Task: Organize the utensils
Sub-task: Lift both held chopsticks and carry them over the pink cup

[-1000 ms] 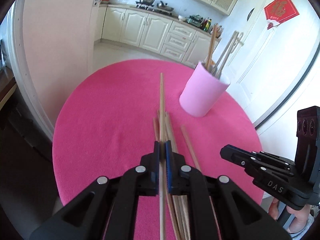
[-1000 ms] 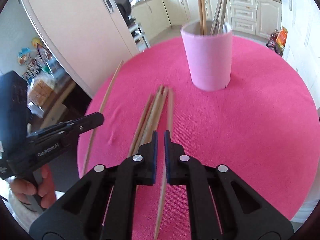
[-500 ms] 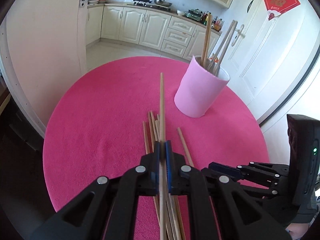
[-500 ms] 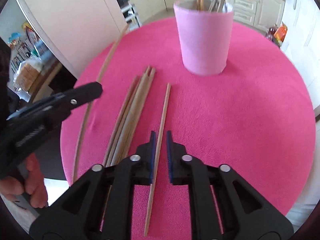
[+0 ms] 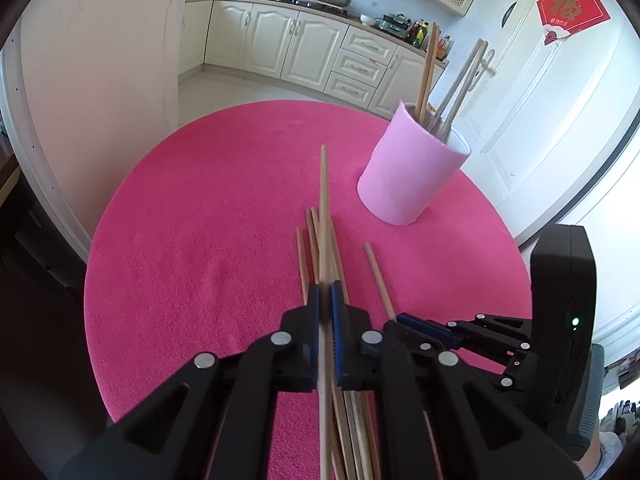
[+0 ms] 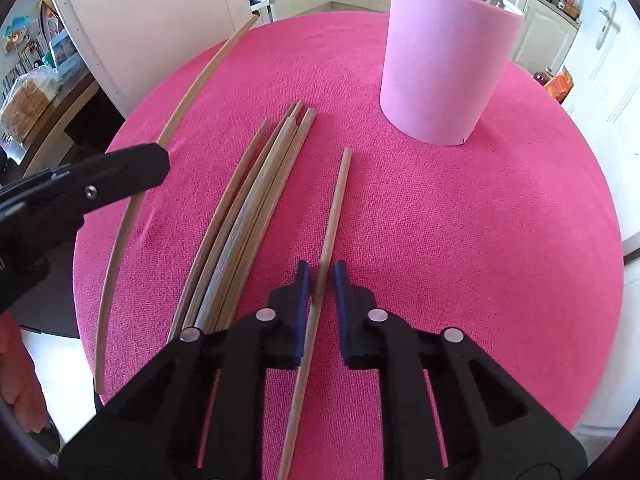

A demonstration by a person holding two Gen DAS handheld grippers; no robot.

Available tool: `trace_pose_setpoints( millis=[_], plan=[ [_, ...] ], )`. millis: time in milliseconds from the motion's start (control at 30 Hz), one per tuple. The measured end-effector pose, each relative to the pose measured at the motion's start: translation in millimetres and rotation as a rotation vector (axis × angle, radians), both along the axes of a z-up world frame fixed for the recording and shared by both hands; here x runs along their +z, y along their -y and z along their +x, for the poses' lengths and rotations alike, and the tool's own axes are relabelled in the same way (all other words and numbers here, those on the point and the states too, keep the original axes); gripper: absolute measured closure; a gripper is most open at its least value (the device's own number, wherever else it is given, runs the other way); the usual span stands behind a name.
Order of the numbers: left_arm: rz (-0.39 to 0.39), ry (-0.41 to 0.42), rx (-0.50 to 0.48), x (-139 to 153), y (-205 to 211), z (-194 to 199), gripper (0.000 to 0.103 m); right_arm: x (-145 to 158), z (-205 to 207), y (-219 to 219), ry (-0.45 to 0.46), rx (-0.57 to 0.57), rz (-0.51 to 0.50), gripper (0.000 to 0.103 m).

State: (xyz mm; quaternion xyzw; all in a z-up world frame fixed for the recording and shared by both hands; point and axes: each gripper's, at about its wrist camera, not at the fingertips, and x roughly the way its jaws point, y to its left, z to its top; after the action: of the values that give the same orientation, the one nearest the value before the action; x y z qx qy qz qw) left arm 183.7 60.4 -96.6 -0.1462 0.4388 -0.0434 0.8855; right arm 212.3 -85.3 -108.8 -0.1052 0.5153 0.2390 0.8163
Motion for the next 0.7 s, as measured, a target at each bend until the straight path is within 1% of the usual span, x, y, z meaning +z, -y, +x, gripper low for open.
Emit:
trace_pose_setpoints(
  millis=[100,133,333,400,533,700],
  plan=[
    [-0.018,0.04,-0.014,5.0,3.0,-3.0,0.097,6.7,-1.4,17.3,0.021,-0.012,0.08,0.097],
    [-0.024,0.064,-0.021,7.7,4.8,-4.0,0.097,12.5,-3.1,24.4,0.036,-0.011,0.123,0.097],
    [-0.06,0.246,-0.059,26.5,20.9,-7.4,0.097,58.4,-14.3,66.3,0.164,-0.027,0.349,0.098],
    [-0.063,0.315,-0.068,34.2,28.9,-7.7,0.097,75.9,-20.1,81.5,0.229,-0.023,0.421,0.098],
    [-0.069,0.439,-0.074,50.8,42.7,-1.0,0.097,107.5,-24.2,93.6,0.346,-0.033,0.52,0.098],
    [-0.056,0.622,-0.056,76.7,52.8,10.1,0.097,137.0,-16.4,111.9,0.461,-0.051,0.595,0.098]
  ],
)
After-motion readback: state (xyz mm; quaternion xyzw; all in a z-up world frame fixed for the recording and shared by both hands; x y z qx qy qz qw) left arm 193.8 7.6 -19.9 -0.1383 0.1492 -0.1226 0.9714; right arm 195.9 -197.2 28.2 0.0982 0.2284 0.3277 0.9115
